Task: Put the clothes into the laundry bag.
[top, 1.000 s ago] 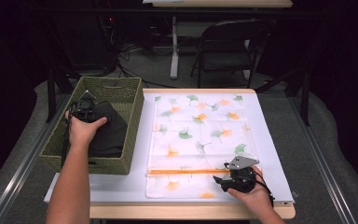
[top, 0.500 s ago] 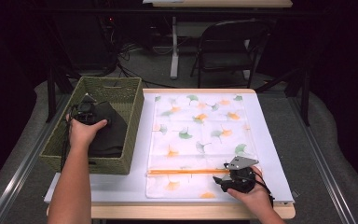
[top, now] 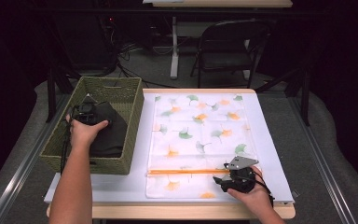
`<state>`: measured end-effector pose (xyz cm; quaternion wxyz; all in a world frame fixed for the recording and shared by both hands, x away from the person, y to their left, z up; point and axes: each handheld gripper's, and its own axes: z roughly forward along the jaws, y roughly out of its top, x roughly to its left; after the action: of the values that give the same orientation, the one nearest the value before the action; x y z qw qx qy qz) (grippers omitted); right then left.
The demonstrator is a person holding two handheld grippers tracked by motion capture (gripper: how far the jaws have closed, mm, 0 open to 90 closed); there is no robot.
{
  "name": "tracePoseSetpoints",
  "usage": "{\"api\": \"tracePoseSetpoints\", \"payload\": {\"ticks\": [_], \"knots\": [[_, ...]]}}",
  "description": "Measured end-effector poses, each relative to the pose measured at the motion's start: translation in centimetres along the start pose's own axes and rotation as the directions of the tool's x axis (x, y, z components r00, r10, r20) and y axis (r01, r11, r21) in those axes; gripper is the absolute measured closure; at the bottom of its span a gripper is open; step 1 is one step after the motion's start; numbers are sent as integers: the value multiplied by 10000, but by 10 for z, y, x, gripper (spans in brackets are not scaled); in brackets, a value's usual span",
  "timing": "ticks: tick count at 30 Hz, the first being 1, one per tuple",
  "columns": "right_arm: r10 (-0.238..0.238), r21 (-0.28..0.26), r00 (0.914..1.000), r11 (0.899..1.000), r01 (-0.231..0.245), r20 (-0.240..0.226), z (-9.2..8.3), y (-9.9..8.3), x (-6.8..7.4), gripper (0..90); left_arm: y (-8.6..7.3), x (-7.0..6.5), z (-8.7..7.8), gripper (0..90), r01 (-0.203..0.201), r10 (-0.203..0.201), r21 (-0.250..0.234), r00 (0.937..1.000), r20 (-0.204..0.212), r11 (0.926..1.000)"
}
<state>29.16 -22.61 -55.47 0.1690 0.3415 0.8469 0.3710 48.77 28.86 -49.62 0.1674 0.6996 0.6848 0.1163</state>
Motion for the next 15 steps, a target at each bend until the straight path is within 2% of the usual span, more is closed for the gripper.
{"api": "tracePoseSetpoints", "payload": {"ticks": [7,15], "knots": [[-8,35,10000,10000,8,-6,1,0,1,323,0,-3,2,0,-185,187,65,9996,-211,9998],[-18,58,10000,10000,18,-42,1,0,0,323,-1,-2,5,0,-78,81,361,9999,-87,9993]]}}
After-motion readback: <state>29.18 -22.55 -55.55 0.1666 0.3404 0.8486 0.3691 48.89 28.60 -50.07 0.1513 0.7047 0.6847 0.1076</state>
